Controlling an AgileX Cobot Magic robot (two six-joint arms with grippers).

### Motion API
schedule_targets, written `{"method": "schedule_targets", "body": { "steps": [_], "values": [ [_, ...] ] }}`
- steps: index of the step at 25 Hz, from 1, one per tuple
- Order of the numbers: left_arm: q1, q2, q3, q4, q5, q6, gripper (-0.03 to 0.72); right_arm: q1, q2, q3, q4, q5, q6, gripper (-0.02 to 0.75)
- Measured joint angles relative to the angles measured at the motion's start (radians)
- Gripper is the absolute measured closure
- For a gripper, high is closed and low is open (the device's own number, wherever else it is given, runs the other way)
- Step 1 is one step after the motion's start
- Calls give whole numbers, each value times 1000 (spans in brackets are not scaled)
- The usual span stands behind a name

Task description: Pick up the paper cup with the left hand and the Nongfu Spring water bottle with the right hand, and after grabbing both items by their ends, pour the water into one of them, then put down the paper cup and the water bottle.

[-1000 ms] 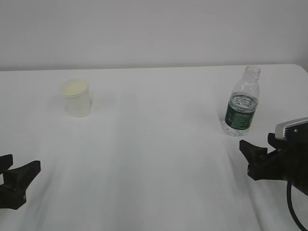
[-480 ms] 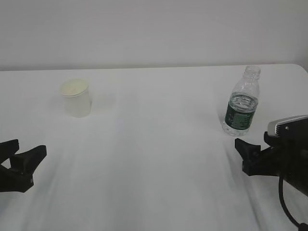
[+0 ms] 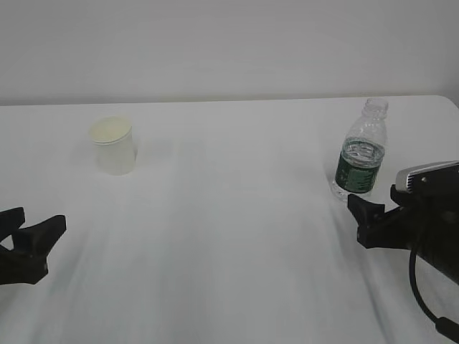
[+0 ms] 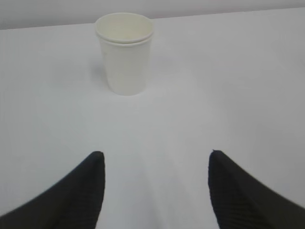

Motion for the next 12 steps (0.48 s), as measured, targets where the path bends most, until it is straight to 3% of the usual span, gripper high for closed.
{"method": "schedule_targets", "body": {
  "steps": [12],
  "values": [
    [0, 120, -89, -68, 0, 23, 202, 0, 2, -15, 34, 0, 0, 132]
  ]
}}
